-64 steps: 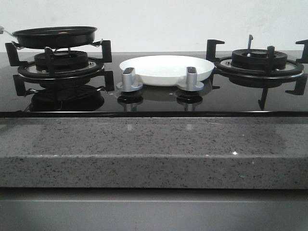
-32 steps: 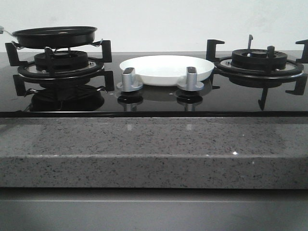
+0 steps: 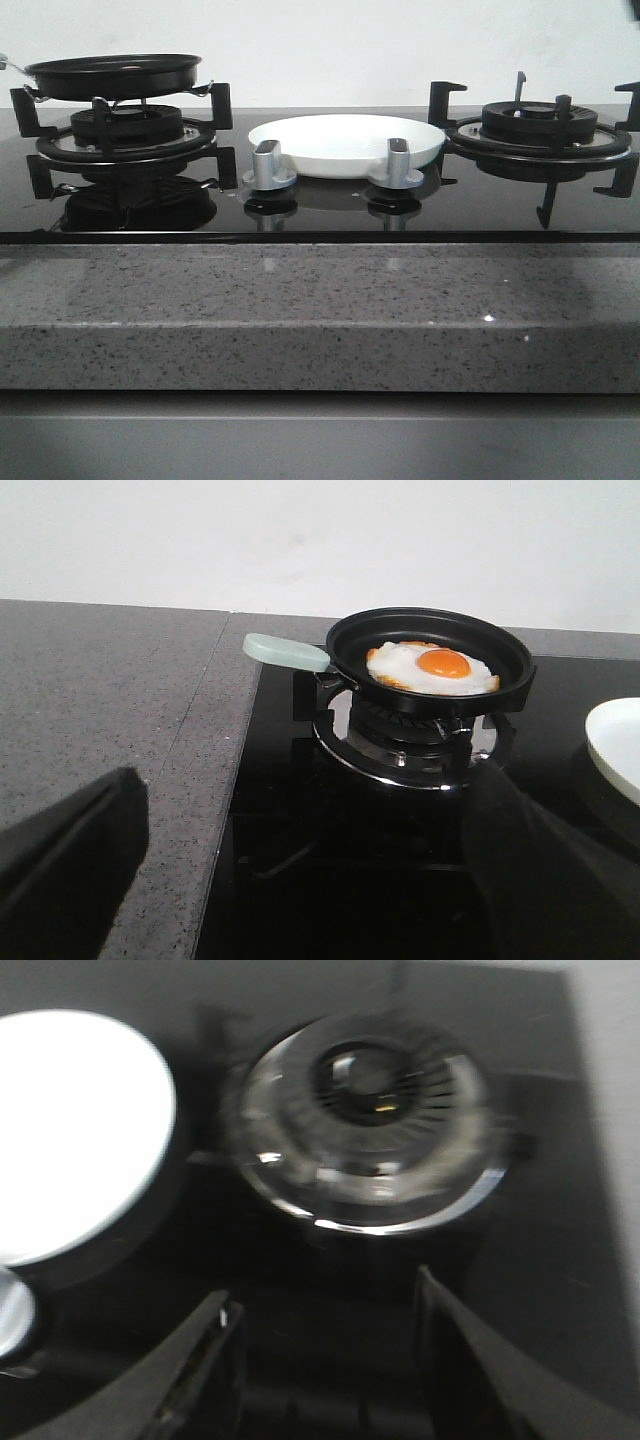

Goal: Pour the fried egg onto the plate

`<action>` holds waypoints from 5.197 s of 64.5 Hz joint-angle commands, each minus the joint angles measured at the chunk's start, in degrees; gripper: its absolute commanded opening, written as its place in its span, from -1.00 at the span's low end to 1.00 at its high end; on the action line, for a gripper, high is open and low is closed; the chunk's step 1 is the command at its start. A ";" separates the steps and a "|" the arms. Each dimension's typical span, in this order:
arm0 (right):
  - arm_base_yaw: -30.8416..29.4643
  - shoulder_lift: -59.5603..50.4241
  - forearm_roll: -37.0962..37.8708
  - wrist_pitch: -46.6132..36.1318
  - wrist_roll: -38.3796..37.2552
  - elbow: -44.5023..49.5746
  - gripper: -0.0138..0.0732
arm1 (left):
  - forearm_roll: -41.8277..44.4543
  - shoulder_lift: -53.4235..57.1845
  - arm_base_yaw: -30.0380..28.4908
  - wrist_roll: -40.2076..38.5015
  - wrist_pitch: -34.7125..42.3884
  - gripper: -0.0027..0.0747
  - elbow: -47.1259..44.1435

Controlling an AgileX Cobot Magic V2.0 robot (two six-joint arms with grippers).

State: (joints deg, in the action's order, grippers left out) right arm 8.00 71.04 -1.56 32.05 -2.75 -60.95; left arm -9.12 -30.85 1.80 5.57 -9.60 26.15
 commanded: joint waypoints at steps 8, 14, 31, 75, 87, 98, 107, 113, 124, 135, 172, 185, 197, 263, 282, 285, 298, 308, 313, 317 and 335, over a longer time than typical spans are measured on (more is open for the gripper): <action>3.76 14.12 -2.43 8.96 0.55 -18.02 0.24 | -0.45 -0.56 -0.16 -0.48 5.09 0.69 2.08; 3.87 21.56 -5.38 15.35 3.91 -26.93 0.24 | -0.45 -0.56 -0.16 -0.48 5.09 0.69 2.08; 3.87 33.64 -10.12 23.57 9.50 -41.72 0.08 | -0.45 -0.56 -0.16 -0.48 5.09 0.69 2.08; 3.87 51.14 -10.12 35.26 10.82 -62.99 -0.03 | -0.45 -0.56 -0.16 -0.48 5.09 0.69 2.08; 3.87 51.71 -10.12 36.42 10.94 -62.99 -0.16 | -0.45 -0.56 -0.16 -0.48 5.09 0.69 2.08; 3.76 51.71 -10.12 37.10 10.94 -64.42 -0.85 | -0.45 -0.56 -0.16 -0.48 5.09 0.69 2.08; 3.49 51.71 -10.32 39.07 10.88 -66.99 -0.82 | -0.45 -0.56 -0.16 -0.48 5.09 0.69 2.08; 3.13 51.71 -11.74 42.30 10.75 -70.12 -0.82 | -0.45 -0.56 -0.16 -0.48 5.09 0.69 2.08; 3.02 50.53 -12.45 44.31 10.08 -72.06 -0.82 | -0.45 -0.56 -0.16 -0.48 5.09 0.69 2.08; 3.02 48.27 -12.77 44.41 10.08 -72.00 -0.82 | -0.45 -0.56 -0.16 -0.48 5.00 0.69 2.08; 7.02 29.00 -19.42 25.57 14.68 -36.54 -0.82 | -0.45 -0.56 -0.16 -0.48 5.00 0.69 2.08; 8.81 21.13 -20.85 14.75 15.86 -21.51 -0.82 | -0.45 -0.56 -0.16 -0.48 5.00 0.69 2.08; 8.81 20.57 -20.97 14.24 15.81 -19.62 -0.82 | -0.45 -0.56 -0.16 -0.48 5.00 0.69 2.08; 8.81 20.65 -20.97 15.01 15.81 -19.62 -0.82 | -37.41 -34.47 -11.11 3.44 -17.98 0.69 26.91; 8.81 20.65 -20.97 15.01 15.81 -19.62 -0.82 | -65.10 -51.70 -18.93 22.71 -29.51 0.69 36.08; 8.81 20.65 -20.97 15.01 15.81 -19.62 -0.82 | -66.77 -53.81 -19.33 24.10 -31.34 0.69 37.23; 8.81 20.65 -20.97 15.01 15.81 -19.62 -0.82 | -71.25 -62.80 -19.31 27.35 -37.03 0.69 43.26; 8.81 20.65 -20.97 15.01 15.81 -19.62 -0.82 | -74.49 -67.34 -19.31 28.25 -38.23 0.69 47.40; 8.81 20.65 -20.97 15.01 15.81 -19.62 -0.82 | -74.57 -68.32 -19.31 28.25 -38.34 0.69 49.03; 8.81 20.65 -20.97 15.01 15.81 -19.62 -0.82 | -74.96 -68.47 -19.31 28.25 -38.34 0.69 49.60; 8.81 20.65 -20.97 15.01 15.81 -19.62 -0.82 | -75.19 -68.47 -20.12 28.25 -38.57 0.26 50.33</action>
State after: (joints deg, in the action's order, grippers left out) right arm 16.90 94.63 -21.13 49.17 12.68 -79.29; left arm -80.71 -101.81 -17.88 33.63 -46.68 74.54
